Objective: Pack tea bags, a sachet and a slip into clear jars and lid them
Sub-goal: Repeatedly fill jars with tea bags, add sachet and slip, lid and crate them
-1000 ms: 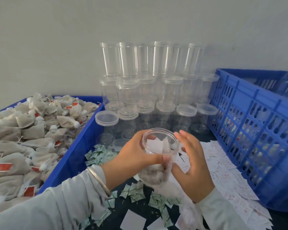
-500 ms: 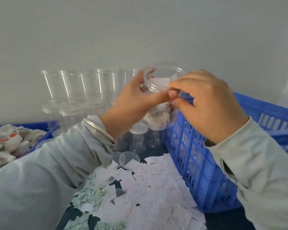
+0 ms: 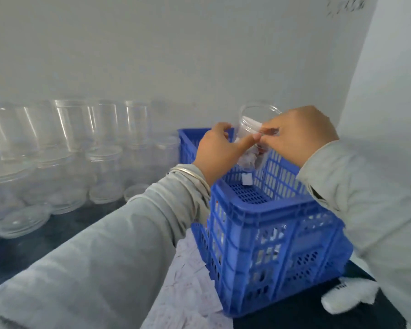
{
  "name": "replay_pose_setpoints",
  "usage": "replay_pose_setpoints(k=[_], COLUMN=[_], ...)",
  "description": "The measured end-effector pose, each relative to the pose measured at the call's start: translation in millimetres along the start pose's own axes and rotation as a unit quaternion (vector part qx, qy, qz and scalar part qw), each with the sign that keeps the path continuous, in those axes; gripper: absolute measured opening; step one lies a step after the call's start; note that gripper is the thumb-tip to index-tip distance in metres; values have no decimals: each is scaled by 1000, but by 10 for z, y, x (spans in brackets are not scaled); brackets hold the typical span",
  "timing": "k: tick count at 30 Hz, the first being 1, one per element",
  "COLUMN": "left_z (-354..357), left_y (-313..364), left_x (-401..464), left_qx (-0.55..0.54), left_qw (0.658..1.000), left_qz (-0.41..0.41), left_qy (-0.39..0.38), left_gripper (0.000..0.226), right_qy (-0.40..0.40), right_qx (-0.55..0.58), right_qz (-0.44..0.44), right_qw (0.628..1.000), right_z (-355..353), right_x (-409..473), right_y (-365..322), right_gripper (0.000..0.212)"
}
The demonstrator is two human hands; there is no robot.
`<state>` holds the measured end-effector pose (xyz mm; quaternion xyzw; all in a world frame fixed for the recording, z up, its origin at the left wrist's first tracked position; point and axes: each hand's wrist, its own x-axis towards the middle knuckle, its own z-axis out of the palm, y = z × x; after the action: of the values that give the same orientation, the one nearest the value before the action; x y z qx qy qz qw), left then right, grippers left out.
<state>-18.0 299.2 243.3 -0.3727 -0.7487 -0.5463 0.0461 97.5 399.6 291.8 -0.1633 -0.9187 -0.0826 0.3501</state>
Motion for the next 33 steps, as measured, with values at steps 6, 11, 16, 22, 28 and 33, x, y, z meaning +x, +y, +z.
replay_pose_setpoints(k=[6,11,16,22,28,33], left_z=[115,144,154,151,124,-69], left_y=[-286,-334,-336,-328,-328,-287], left_x=[75,110,115,98,53,-109], left_qx=[146,197,198,187,109,-167], left_qw=[988,978,978,981,994,985], left_qz=[-4,4,11,17,17,-26], left_qy=[-40,-67,-60,-48,-20,37], left_gripper=[49,37,27,13,9,28], right_qy=[-202,-294,-594,-600,-417,-233], right_qx=[-117,-105,-138,23,99,78], right_qz=[2,33,-21,48,45,30], right_qw=[972,949,792,798,902,969], right_z=[656,951,1114,1038,891,689], right_x=[225,305,74,95,146,202], right_y=[191,172,52,91,-116,-566], right_gripper=[13,29,31,24,15,17])
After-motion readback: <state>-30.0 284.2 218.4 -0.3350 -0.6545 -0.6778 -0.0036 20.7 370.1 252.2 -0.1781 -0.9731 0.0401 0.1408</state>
